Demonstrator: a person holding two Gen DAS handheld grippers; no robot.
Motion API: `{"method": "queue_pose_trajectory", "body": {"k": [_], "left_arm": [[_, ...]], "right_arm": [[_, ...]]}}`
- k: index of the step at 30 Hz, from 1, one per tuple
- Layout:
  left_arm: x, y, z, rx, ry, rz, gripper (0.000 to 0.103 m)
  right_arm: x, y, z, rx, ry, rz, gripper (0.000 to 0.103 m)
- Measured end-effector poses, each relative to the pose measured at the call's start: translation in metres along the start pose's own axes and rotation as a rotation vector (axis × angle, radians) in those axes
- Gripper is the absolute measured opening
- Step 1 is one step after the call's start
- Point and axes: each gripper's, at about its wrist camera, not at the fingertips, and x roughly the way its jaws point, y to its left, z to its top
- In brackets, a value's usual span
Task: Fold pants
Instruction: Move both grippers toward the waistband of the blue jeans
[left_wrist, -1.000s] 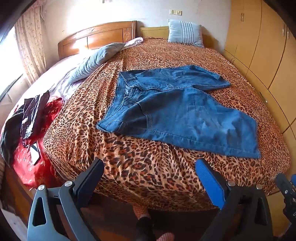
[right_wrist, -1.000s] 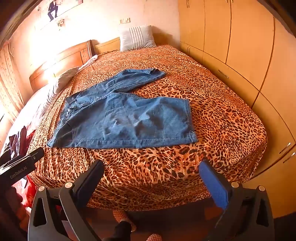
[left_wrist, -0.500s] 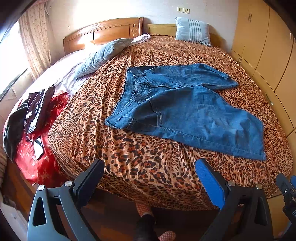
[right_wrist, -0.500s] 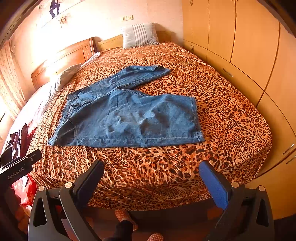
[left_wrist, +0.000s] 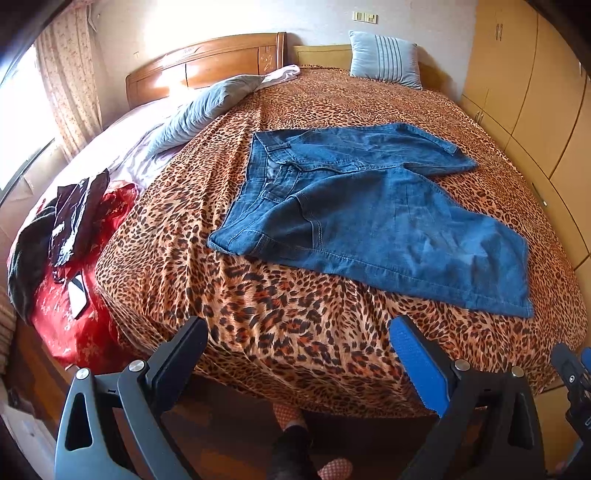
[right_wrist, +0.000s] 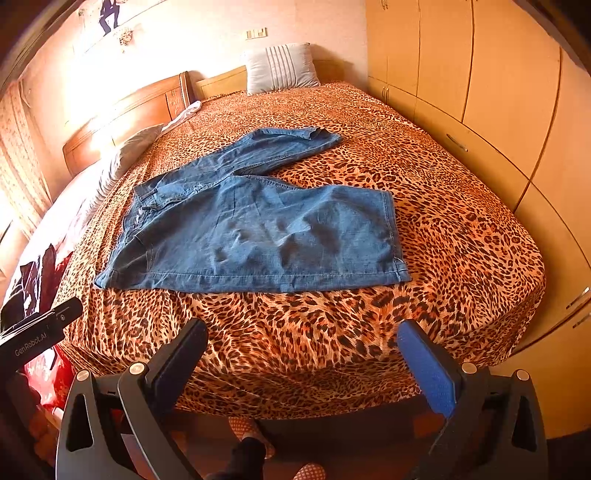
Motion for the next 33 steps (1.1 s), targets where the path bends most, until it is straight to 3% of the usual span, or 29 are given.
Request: {"method": "queue_pose_trajectory", "body": {"k": [19, 33], "left_arm": [[0.008, -0.004, 0.002, 0.020, 0.026, -0.017, 0.100], [0.040, -0.011, 0.028, 0.052, 0.064, -0.025, 0.100]], "right_arm": [[0.000, -0.005, -0.003, 0.017, 0.003, -0.020, 0.103], [0.017, -0.007, 0.007, 0.060, 0.027, -0.060, 0.103]]}}
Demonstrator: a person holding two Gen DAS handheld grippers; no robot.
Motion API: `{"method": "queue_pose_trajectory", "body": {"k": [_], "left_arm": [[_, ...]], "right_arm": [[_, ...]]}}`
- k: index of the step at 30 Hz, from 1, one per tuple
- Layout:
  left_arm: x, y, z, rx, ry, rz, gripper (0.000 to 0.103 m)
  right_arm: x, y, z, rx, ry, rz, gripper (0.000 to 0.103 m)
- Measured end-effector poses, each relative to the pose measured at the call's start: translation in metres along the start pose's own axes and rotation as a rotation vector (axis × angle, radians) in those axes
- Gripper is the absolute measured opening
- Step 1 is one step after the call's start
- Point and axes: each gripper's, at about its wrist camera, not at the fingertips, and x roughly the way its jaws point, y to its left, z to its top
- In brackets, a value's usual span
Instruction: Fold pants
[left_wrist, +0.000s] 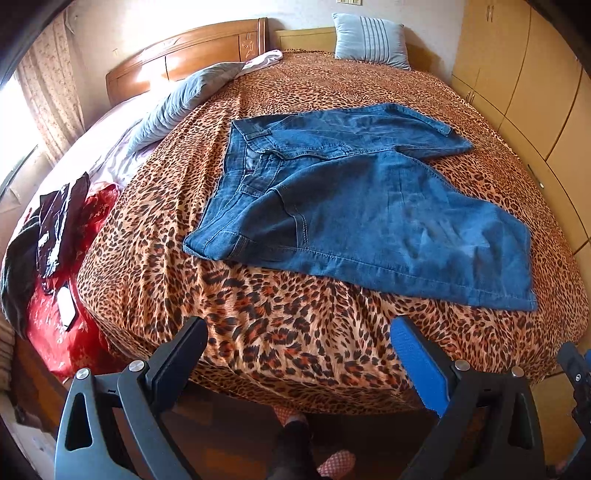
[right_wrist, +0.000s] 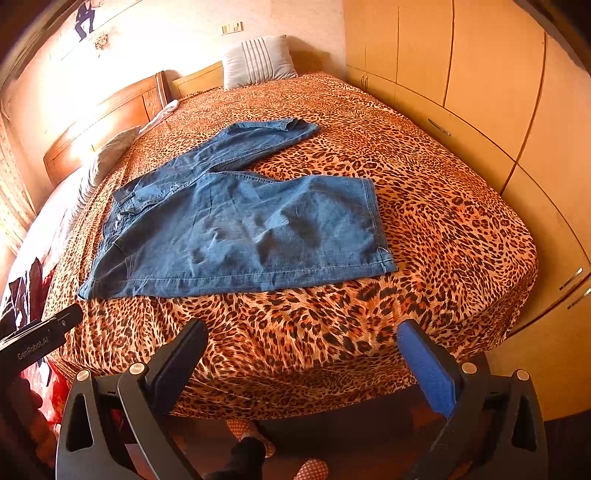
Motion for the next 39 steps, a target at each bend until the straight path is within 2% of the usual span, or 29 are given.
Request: {"method": "queue_pose_trajectory", "body": {"k": [17, 22, 26, 31, 36, 39], "left_arm": [[0.039, 0.001, 0.026, 0.033, 0.040, -0.011, 0.100], [0.054, 0.012, 0.041, 0.031, 0.062, -0.005, 0.100], [0.086, 0.035, 0.084, -0.003, 0.110, 0.002, 0.100], [0.147, 0.077, 0.167, -0.064, 0.205, 0.018, 0.100], [0.213, 0.116, 0.249, -0.173, 0.315, -0.037, 0.100], [0.252, 0.128, 0.289, -0.249, 0.373, -0.043, 0.100]], "right_arm": [[0.021, 0.015, 0.016, -0.007, 0.007, -0.034, 0.103], [0.038, 0.023, 0.041, -0.019, 0.020, -0.022, 0.103], [0.066, 0.034, 0.089, -0.035, 0.037, -0.012, 0.103], [0.105, 0.042, 0.163, -0.039, 0.053, 0.011, 0.103], [0.154, 0.034, 0.242, 0.003, 0.084, 0.087, 0.103], [0.185, 0.031, 0.293, -0.002, 0.081, 0.088, 0.103]]}}
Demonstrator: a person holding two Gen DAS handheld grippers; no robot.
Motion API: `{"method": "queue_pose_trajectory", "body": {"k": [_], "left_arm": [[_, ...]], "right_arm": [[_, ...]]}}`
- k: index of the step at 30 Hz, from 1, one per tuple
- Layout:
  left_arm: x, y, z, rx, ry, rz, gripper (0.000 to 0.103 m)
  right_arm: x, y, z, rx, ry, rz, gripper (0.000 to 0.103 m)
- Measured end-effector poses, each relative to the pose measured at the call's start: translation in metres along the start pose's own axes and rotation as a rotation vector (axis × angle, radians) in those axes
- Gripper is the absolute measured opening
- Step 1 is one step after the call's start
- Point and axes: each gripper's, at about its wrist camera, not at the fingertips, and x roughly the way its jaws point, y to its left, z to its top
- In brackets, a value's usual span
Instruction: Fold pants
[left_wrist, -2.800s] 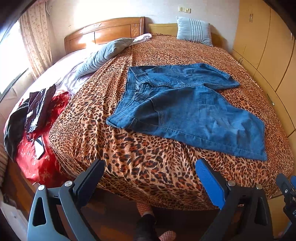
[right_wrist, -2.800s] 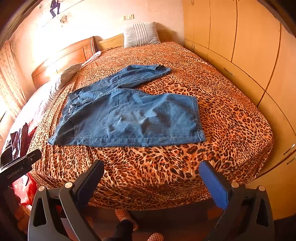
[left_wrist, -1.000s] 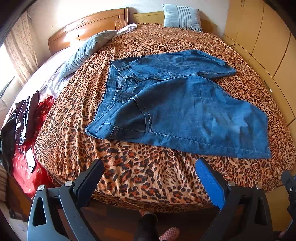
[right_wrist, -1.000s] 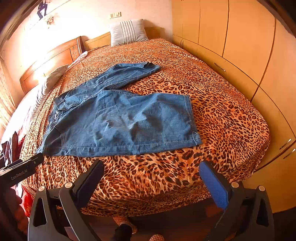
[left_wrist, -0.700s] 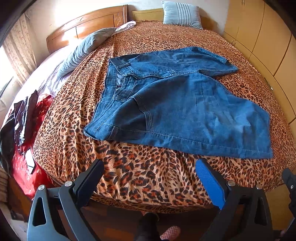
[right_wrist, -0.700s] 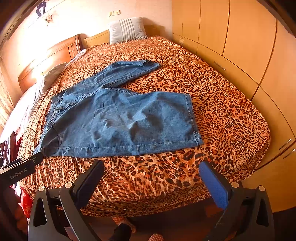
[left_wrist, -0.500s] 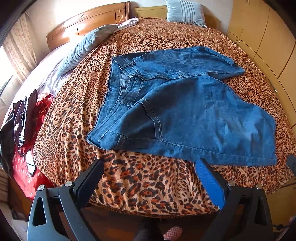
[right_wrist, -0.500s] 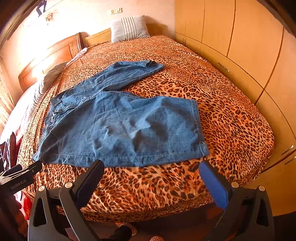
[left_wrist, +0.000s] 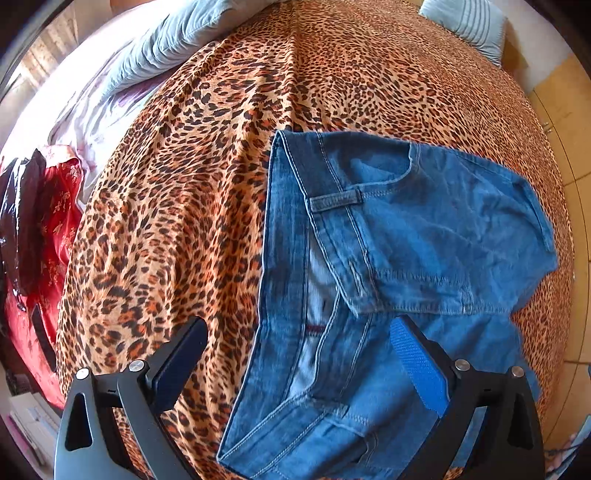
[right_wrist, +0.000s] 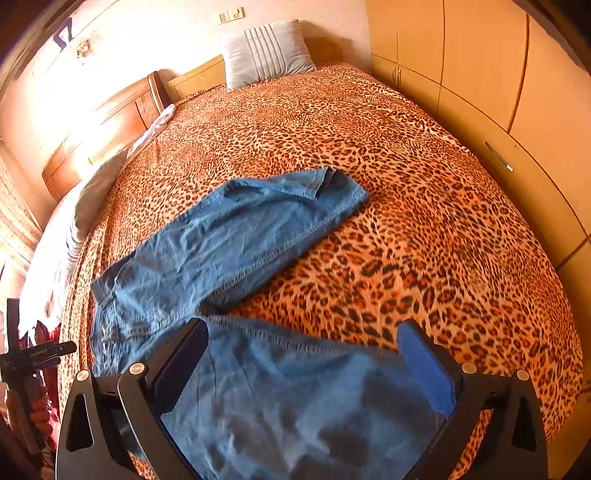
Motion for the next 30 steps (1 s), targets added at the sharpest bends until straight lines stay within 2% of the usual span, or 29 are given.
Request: {"method": "queue_pose_trajectory", "body": {"k": [5, 9, 11, 14, 18, 19, 20, 21, 22, 23, 24, 25, 28, 30], "left_arm": [[0.029, 0.012, 0.053, -0.176, 0.032, -0.047, 0.100], [0.054, 0.034, 0.079, -0.340, 0.057, -0.162, 0.100], [0.067, 0.041, 0.089, -0.401, 0.054, -0.177, 0.100], [0.084, 0.042, 0.097, -0.433, 0.056, -0.159, 0.100], [0.103, 0.025, 0.106, -0.401, 0.079, -0.104, 0.100], [0.108, 0.023, 0.109, -0.398, 0.082, -0.096, 0.097], [0.112, 0.020, 0.112, -0.397, 0.081, -0.093, 0.088], [0.115, 0.018, 0.115, -0.395, 0.076, -0.097, 0.077], [0.117, 0.015, 0.119, -0.386, 0.076, -0.096, 0.059], [0.118, 0.011, 0.123, -0.375, 0.074, -0.077, 0.050], [0.119, 0.007, 0.129, -0.363, 0.067, -0.050, 0.046], [0.118, 0.003, 0.135, -0.349, 0.055, -0.029, 0.038], [0.122, -0.007, 0.148, -0.327, 0.061, 0.041, 0.038], [0.128, -0.014, 0.151, -0.322, 0.067, 0.069, 0.038]], "right_arm": [[0.077, -0.004, 0.078, -0.094, 0.041, 0.007, 0.103], [0.161, -0.009, 0.105, -0.125, 0.155, 0.022, 0.103], [0.188, -0.013, 0.110, -0.110, 0.175, 0.041, 0.102], [0.214, -0.015, 0.116, -0.084, 0.189, 0.086, 0.102], [0.240, -0.016, 0.128, -0.100, 0.213, 0.126, 0.101], [0.245, -0.017, 0.131, -0.096, 0.225, 0.145, 0.100], [0.251, -0.017, 0.134, -0.090, 0.240, 0.166, 0.098], [0.256, -0.018, 0.138, -0.084, 0.256, 0.189, 0.086], [0.261, -0.017, 0.143, -0.086, 0.271, 0.207, 0.060], [0.266, -0.018, 0.150, -0.090, 0.279, 0.201, 0.049], [0.269, -0.018, 0.159, -0.093, 0.279, 0.195, 0.035], [0.271, -0.018, 0.173, -0.092, 0.265, 0.179, 0.027], [0.263, -0.026, 0.226, -0.021, 0.141, 0.157, 0.028], [0.266, -0.036, 0.251, 0.046, 0.135, 0.099, 0.028]]}}
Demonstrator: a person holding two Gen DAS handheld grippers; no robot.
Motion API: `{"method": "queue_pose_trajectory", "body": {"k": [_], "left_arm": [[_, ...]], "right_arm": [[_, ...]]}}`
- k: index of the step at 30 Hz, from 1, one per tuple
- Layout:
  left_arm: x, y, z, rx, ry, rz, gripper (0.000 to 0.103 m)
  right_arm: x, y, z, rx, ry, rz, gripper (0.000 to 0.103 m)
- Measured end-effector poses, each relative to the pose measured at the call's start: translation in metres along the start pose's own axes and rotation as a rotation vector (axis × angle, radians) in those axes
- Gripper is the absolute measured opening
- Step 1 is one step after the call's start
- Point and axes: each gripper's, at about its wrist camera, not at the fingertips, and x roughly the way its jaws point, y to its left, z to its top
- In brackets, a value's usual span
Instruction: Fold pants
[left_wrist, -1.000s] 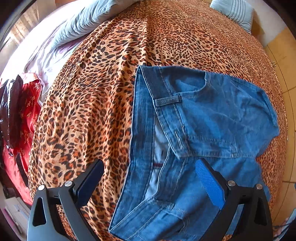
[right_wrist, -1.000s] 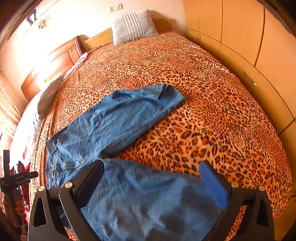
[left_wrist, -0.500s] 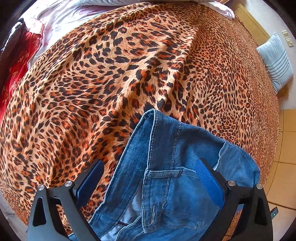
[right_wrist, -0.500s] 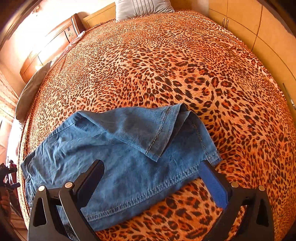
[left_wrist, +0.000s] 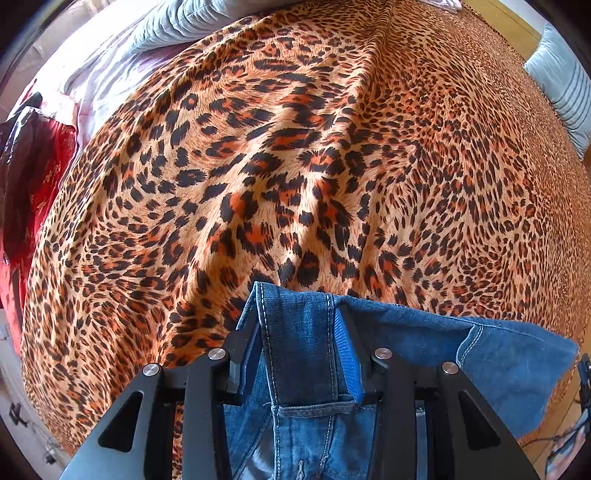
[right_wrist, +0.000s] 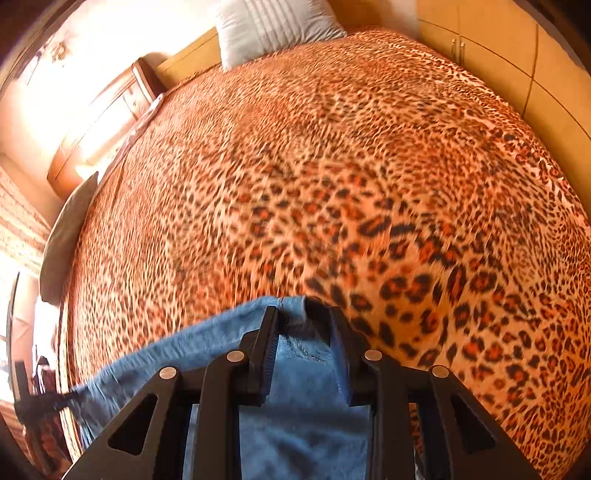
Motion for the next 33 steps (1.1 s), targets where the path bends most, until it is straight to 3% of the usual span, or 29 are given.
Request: {"method": "queue_pose_trajectory", "body": {"k": [1, 3, 5, 6, 8, 9, 13, 17, 19, 22, 26, 30, 33], "left_arm": [[0.000, -0.003, 0.000, 0.008, -0.002, 0.000, 0.038], [-0.004, -0.004, -0.001, 0.023, -0.005, -0.034, 0.038], [-0.018, 0.006, -0.001, 0.019, -0.030, -0.129, 0.042], [-0.026, 0.014, 0.000, 0.008, -0.053, -0.166, 0.047], [-0.033, 0.030, 0.006, -0.027, -0.097, -0.218, 0.088], [-0.034, 0.038, 0.009, -0.056, -0.110, -0.220, 0.091], [-0.015, 0.052, 0.017, -0.072, -0.008, -0.289, 0.090], [0.004, 0.035, 0.019, 0.068, 0.062, -0.249, 0.090], [0.013, 0.028, 0.020, 0.128, 0.063, -0.199, 0.090], [0.019, 0.027, 0.024, 0.160, 0.072, -0.211, 0.090], [0.016, 0.016, 0.028, 0.187, 0.106, -0.328, 0.090], [0.016, -0.002, 0.022, 0.286, 0.098, -0.296, 0.089], [0.015, 0.006, 0.020, 0.264, 0.091, -0.324, 0.089]], "right_arm": [[0.000, -0.004, 0.007, 0.016, -0.002, -0.024, 0.030], [-0.002, -0.014, 0.011, 0.015, 0.005, 0.010, 0.034], [0.003, -0.017, 0.007, -0.006, 0.034, 0.091, 0.052], [0.008, -0.017, 0.004, -0.028, 0.056, 0.091, 0.068], [0.018, -0.013, -0.006, -0.088, 0.087, 0.066, 0.070], [0.024, -0.010, -0.009, -0.098, 0.100, 0.069, 0.070], [0.035, -0.015, -0.015, -0.052, 0.108, 0.097, 0.070], [0.039, -0.016, -0.016, -0.047, 0.119, 0.089, 0.070], [0.039, -0.015, -0.016, -0.062, 0.123, 0.087, 0.070], [0.038, -0.017, -0.015, -0.069, 0.125, 0.088, 0.070], [0.042, -0.024, -0.010, -0.045, 0.129, 0.091, 0.070], [0.046, -0.028, -0.011, -0.024, 0.134, 0.116, 0.070], [0.050, -0.029, -0.012, -0.047, 0.151, 0.129, 0.070]]}}
